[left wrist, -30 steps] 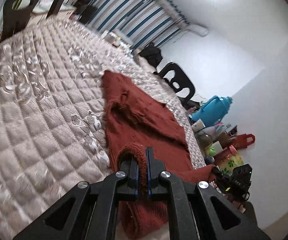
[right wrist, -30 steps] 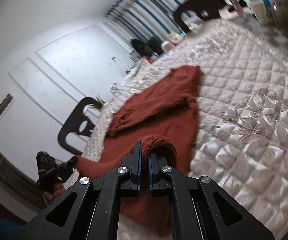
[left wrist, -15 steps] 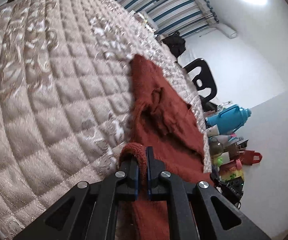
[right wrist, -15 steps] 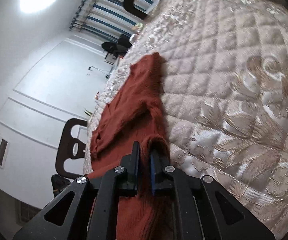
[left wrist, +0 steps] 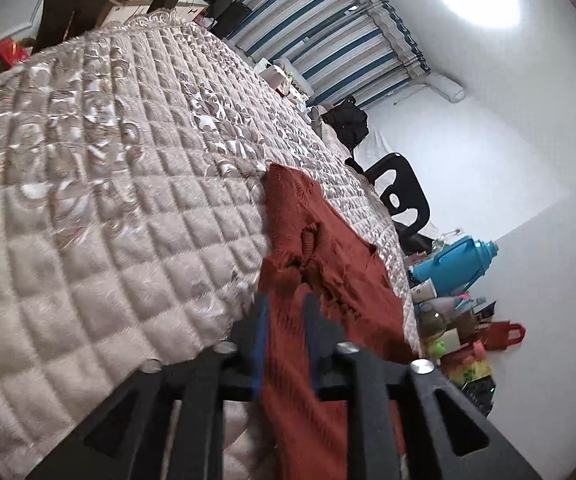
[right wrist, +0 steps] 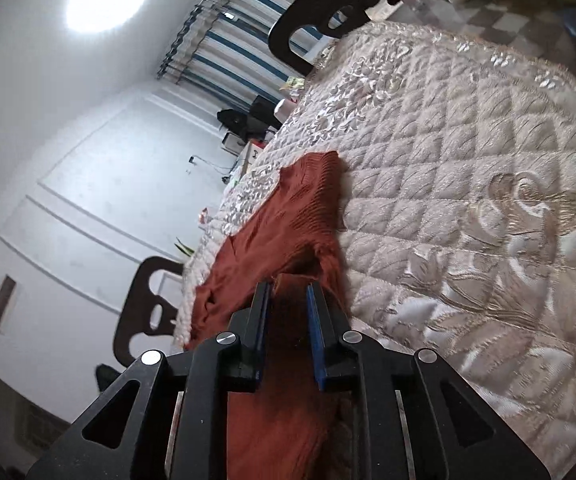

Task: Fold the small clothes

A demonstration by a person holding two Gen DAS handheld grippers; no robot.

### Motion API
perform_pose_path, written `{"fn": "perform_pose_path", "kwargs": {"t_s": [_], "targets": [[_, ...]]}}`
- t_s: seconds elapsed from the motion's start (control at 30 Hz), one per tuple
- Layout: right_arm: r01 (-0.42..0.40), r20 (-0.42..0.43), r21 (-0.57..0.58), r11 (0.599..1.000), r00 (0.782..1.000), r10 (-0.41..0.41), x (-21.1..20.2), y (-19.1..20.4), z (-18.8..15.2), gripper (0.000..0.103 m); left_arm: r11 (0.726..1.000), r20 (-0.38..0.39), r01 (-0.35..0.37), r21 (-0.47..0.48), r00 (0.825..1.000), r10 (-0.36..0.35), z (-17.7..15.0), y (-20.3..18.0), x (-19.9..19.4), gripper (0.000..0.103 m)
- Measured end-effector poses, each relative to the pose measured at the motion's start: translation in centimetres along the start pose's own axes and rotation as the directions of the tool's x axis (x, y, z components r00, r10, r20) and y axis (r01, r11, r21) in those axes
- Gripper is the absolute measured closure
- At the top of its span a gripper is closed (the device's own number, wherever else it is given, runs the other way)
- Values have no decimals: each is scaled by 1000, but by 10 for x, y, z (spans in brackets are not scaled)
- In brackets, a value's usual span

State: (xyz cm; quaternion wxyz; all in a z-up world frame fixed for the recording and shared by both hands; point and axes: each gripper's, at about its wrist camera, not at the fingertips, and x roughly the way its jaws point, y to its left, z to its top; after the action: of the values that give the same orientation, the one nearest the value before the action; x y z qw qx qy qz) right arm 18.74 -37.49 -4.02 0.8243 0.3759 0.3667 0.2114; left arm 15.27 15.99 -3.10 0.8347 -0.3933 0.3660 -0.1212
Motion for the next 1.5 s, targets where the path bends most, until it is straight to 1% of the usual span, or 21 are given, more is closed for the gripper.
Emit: {"fn": "perform_pose_path", "kwargs": {"t_s": [0.03,0.07,0.17,0.23,0.27,0.3,0.43,0.57,0.63,0.67,0.7,0.73,0.77,0.83,0.9,0.97,1.1,1.23,1.3,1.37,1.5], "targets": [[20,3,-12,1000,1000,-20,-2,0,-2,84,1000,-7,-5,11,1000,5,-6,0,-2,72],[43,4,-27,999,999,-43,-5,2,-5,84,1000,-21,-11,29,1000,12,-12,-2,-3,72],[67,-21,-78,995,997,-68,-14,7,-21,83,996,-84,-16,87,996,24,-35,-5,-2,68],[82,-34,-119,990,996,-86,-19,11,-32,73,992,-121,-9,125,992,24,-51,-10,-1,65],[93,-41,-144,985,994,-100,-22,13,-39,60,989,-133,-9,145,991,29,-57,-12,-1,65],[104,-47,-161,981,992,-113,-23,15,-46,56,986,-142,-12,166,989,36,-63,-15,-1,65],[151,-68,-200,968,984,-168,-30,14,-72,56,973,-143,-26,229,988,60,-79,-27,-4,60],[142,-99,-231,963,981,-168,-26,17,-89,56,969,-172,1,247,984,43,-90,-35,-5,60],[131,-88,-274,953,983,-161,-25,24,-94,71,959,-170,6,282,984,44,-97,-42,-5,61],[126,-85,-288,949,984,-157,-24,27,-96,87,954,-170,7,298,984,46,-100,-45,-4,62],[130,-78,-298,946,984,-160,-24,29,-97,92,950,-164,9,314,985,45,-102,-47,-4,68],[134,-73,-307,942,984,-163,-24,30,-97,93,945,-159,9,328,986,46,-104,-50,-5,80],[133,-71,-315,940,984,-163,-24,31,-97,94,940,-151,1,341,987,54,-104,-53,-4,85],[129,-66,-315,940,985,-157,-27,32,-97,95,942,-143,7,335,989,44,-102,-52,-10,90],[115,-51,-321,940,989,-139,-37,34,-98,96,945,-128,26,326,992,17,-100,-49,-21,90],[114,-32,-331,937,991,-132,-49,34,-100,96,948,-120,30,317,993,9,-99,-43,-28,90],[170,-64,-285,943,979,-196,-45,10,-108,96,956,-148,-6,294,988,52,-105,-28,-22,90],[156,-56,-282,947,982,-179,-47,13,-109,96,954,-138,0,300,989,44,-105,-32,-27,90],[161,-44,-303,939,982,-182,-50,20,-107,95,951,-139,-1,308,989,46,-103,-33,-32,90],[187,-20,-342,921,978,-206,-55,29,-106,95,951,-127,-15,309,990,57,-101,-32,-38,90],[253,66,-396,883,967,-247,-65,49,-103,94,944,-58,-63,323,995,86,-93,-34,-55,90]]}}
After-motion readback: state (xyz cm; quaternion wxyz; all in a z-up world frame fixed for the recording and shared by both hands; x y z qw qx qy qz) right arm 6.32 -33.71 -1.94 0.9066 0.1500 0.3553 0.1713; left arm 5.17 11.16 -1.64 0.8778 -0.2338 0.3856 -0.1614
